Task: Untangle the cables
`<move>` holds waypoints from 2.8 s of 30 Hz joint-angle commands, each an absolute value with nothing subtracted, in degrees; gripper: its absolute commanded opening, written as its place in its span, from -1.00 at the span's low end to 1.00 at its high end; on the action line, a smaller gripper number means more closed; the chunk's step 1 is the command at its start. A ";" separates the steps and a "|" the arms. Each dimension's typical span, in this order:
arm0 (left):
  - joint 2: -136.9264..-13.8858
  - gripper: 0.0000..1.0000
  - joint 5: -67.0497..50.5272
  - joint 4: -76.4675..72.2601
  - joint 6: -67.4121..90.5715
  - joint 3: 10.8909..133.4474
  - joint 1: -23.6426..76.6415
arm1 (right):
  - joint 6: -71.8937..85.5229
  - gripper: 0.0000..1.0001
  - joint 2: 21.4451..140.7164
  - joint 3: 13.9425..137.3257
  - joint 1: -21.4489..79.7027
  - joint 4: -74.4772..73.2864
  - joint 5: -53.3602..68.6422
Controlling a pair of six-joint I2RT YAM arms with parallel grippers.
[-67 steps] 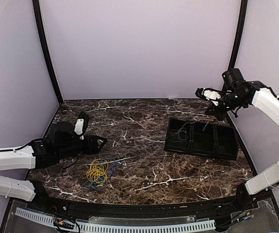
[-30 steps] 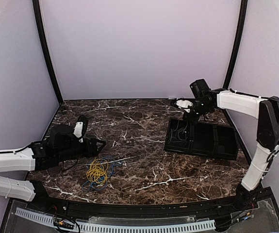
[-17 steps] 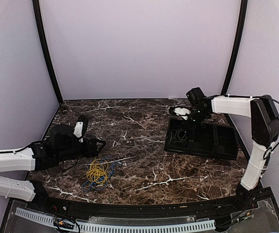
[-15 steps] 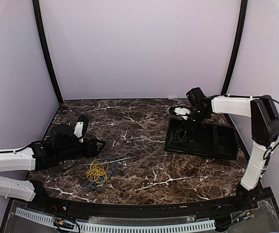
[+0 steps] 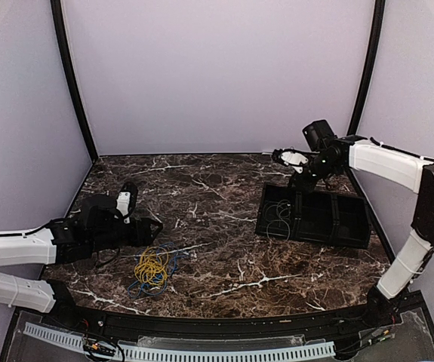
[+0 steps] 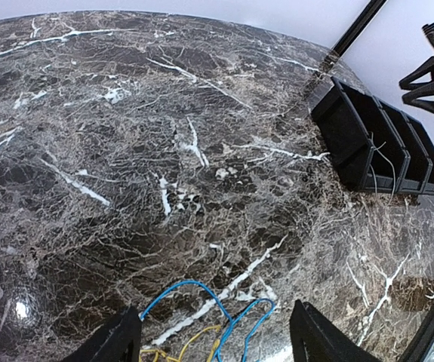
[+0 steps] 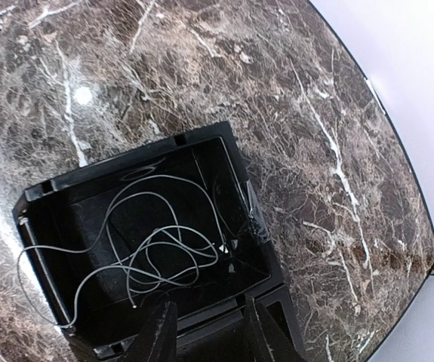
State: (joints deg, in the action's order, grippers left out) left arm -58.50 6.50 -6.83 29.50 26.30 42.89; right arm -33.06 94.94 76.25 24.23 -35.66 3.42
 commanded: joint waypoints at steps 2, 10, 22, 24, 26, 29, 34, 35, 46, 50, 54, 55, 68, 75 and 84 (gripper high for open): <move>-60.67 0.42 5.45 -2.69 28.57 29.30 42.24 | -32.97 -0.33 91.42 78.88 25.74 -37.96 12.26; -62.46 0.42 5.27 1.85 26.82 32.99 42.09 | -39.62 -0.34 91.34 74.84 26.72 -43.26 19.08; -68.31 0.40 2.30 0.75 25.63 36.67 42.01 | -43.40 -0.45 84.50 56.48 35.47 -36.58 11.40; -68.40 0.40 2.11 0.61 25.77 36.83 42.00 | -43.33 -0.47 84.97 55.49 36.61 -35.91 10.58; -68.15 0.40 2.04 0.52 25.97 36.71 42.01 | -43.05 -0.47 85.89 54.86 37.48 -35.16 9.58; -67.80 0.40 2.14 0.53 26.17 36.30 42.01 | -42.69 -0.46 86.83 53.94 38.21 -32.92 8.75; -67.38 0.40 2.33 0.70 26.43 35.92 41.97 | -41.71 -0.45 89.72 53.85 38.96 -30.25 6.91; -67.27 0.40 2.39 0.75 26.40 35.83 41.95 | -41.51 -0.44 90.30 53.85 38.99 -29.80 6.50; -67.50 0.40 2.60 0.18 26.40 34.79 42.00 | -41.04 -0.44 94.08 53.82 39.68 -28.89 6.54; -67.55 0.40 2.46 0.18 26.54 34.81 42.01 | -39.90 -0.52 96.39 54.41 39.67 -27.48 3.02; -66.84 0.40 2.59 0.18 26.74 34.54 42.01 | -39.34 -0.97 94.89 55.95 39.72 -27.72 3.19; -66.69 0.40 2.62 0.18 26.77 34.45 41.97 | -39.29 -1.00 94.05 56.70 39.73 -28.18 3.63; -66.18 0.40 2.33 -1.63 27.65 33.28 42.00 | -39.59 -1.00 94.06 66.47 34.74 -31.67 3.78; -65.12 0.39 2.49 -1.34 27.95 32.84 41.99 | -40.14 -1.00 102.31 70.43 33.50 -31.57 -1.50; -64.19 0.40 2.48 -1.68 28.32 32.22 42.01 | -38.51 -0.72 104.25 74.39 33.32 -35.53 -1.35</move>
State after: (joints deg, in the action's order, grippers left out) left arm -65.43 2.57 -0.99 27.88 32.95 42.26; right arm -39.68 105.32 71.88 33.69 -33.23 -0.80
